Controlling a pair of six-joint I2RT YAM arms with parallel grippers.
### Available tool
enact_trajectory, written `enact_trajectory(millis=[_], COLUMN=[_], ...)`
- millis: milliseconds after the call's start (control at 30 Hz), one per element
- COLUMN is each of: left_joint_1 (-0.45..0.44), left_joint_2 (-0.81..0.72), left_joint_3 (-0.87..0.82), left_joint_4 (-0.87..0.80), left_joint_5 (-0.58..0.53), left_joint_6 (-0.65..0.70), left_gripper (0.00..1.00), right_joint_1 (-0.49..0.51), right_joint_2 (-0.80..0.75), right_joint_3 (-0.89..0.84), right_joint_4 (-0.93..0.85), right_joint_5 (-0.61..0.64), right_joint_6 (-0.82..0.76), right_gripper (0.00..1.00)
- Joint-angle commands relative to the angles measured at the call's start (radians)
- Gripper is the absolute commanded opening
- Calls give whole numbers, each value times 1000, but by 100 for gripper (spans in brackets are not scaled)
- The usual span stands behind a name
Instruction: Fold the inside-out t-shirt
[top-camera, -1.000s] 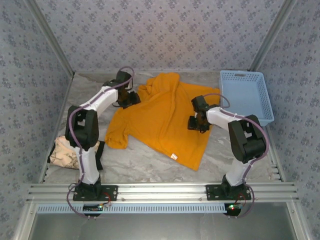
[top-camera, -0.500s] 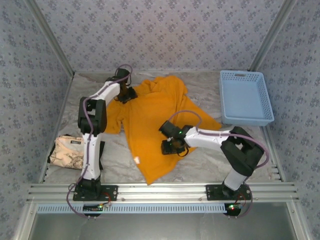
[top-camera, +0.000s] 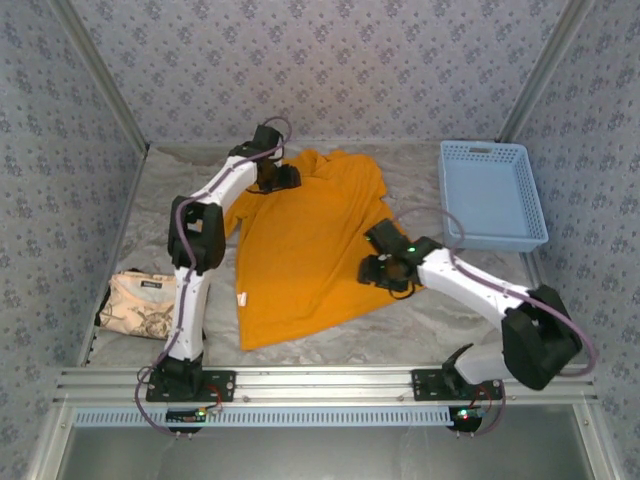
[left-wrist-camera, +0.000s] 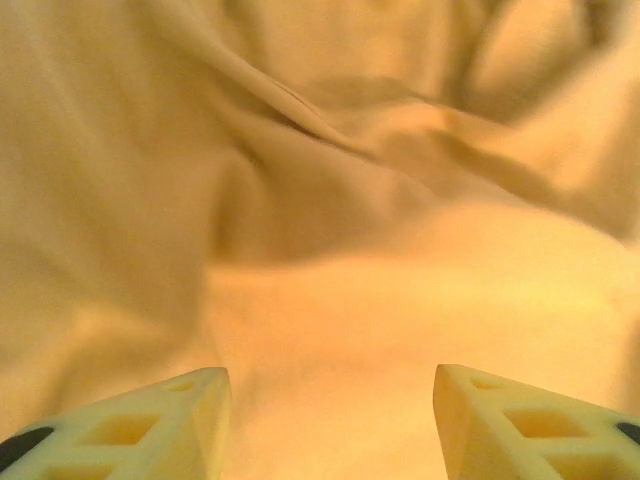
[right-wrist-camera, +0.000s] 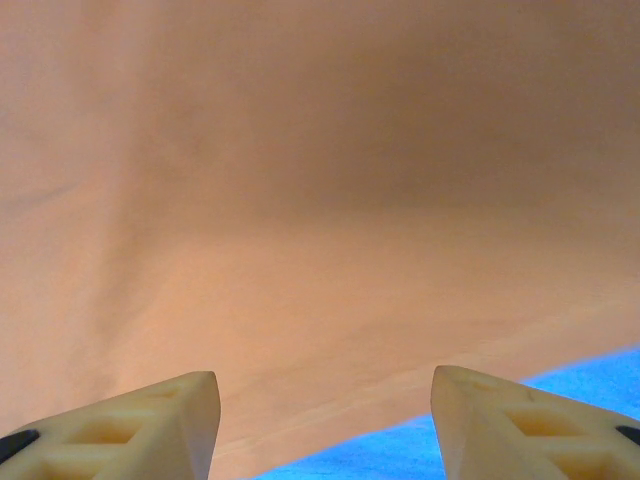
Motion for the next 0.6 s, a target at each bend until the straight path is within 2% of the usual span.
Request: enact_trajectory(millis=[0, 133, 200, 300, 367, 467, 567], left_joint_1=[-23, -110, -169, -279, -372, -501, -548], left_joint_2=[-262, -483, -584, -694, -741, -755, -725], left_joint_3=[-139, -407, -521, -691, -789, -872, -921], left_joint_4=[83, 185, 213, 293, 362, 415, 484], left_joint_5=[12, 11, 12, 34, 47, 52, 89], left_joint_6=[105, 216, 264, 343, 420, 527, 503], left_gripper=[59, 63, 64, 64, 64, 66, 66], right_joint_1=[-150, -390, -524, -650, -691, -697, -698], right_joint_2=[-75, -122, -115, -77, -34, 12, 35], right_joint_3=[-80, -111, -122, -134, -138, -161, -170], right_joint_4=[-108, -97, -64, -4, 25, 117, 163], right_joint_5=[-15, -89, -163, -305, -372, -425, -399], right_joint_6=[14, -79, -154, -232, -245, -224, -203], right_gripper=[60, 60, 59, 55, 52, 47, 43])
